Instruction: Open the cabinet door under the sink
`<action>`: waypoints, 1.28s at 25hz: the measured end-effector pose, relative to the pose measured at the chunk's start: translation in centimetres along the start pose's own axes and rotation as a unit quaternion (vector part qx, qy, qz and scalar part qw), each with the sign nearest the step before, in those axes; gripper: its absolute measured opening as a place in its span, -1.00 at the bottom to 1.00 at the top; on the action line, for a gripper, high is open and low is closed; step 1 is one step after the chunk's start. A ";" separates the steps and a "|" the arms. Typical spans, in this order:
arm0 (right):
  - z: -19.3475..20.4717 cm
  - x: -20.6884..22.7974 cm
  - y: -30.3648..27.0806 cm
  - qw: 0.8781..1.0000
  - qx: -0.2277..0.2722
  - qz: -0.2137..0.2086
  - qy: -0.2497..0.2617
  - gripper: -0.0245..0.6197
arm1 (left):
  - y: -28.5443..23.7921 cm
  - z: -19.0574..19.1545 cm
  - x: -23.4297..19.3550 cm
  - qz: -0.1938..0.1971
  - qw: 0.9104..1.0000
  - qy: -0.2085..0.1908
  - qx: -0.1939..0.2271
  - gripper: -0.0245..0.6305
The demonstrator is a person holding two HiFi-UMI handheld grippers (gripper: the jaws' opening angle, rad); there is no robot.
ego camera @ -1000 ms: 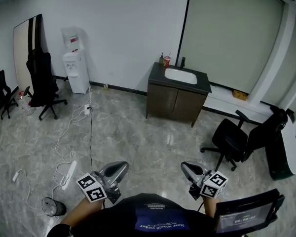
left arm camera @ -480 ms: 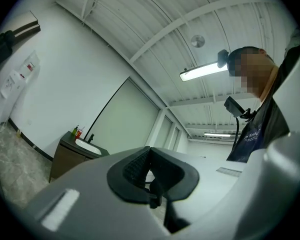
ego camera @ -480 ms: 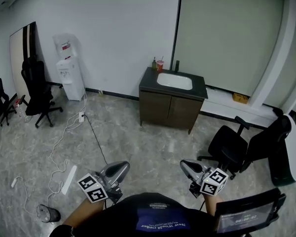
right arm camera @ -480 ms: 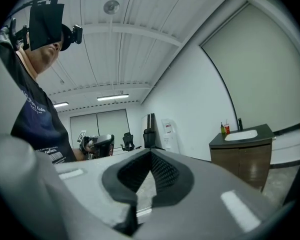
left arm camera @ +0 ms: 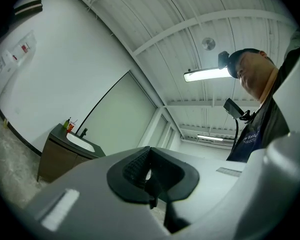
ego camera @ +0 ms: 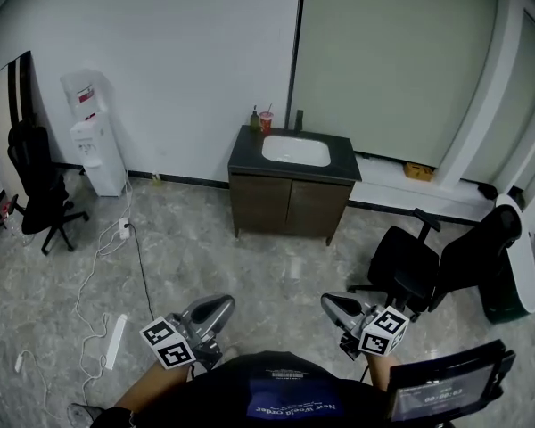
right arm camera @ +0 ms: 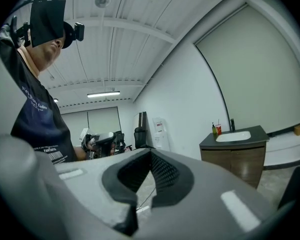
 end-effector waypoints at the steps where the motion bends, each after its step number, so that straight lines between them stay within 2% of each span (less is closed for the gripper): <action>1: -0.6 0.5 -1.0 1.000 0.004 0.008 0.001 -0.92 | -0.5 -0.2 -1.6 0.008 1.000 0.002 0.000 -0.93; 7: -3.1 2.0 -7.8 0.999 0.017 0.044 0.003 -0.92 | -2.3 -2.9 -10.2 0.053 0.999 0.001 0.000 -0.92; 12: -5.8 4.4 -15.4 0.998 0.024 0.066 0.002 -0.92 | -3.8 -4.9 -19.6 0.072 0.997 0.010 -0.005 -0.92; 16: -6.6 5.2 -17.5 0.997 0.024 0.074 0.002 -0.92 | -4.3 -5.2 -21.9 0.078 0.997 0.009 -0.009 -0.93; 24: -6.7 6.5 -18.5 0.998 0.024 0.062 0.003 -0.92 | -3.6 -5.4 -22.9 0.055 0.998 0.002 -0.009 -0.92; 28: -9.1 12.9 -21.5 0.999 0.019 0.038 -0.005 -0.92 | -8.2 -4.8 -27.0 0.030 0.999 -0.006 -0.017 -0.93; 32: -11.0 18.1 -22.4 1.000 0.009 0.008 -0.002 -0.92 | -12.1 -3.9 -28.5 -0.017 0.999 -0.025 -0.022 -0.93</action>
Point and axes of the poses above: the fingertips, and each gripper's own axes: y backward along the fingers, x to its right, z out of its underside, the point moved 6 cm from there along y, backward along the fingers, and after that the axes turned 12 degrees about -y, right-handed, at the moved point
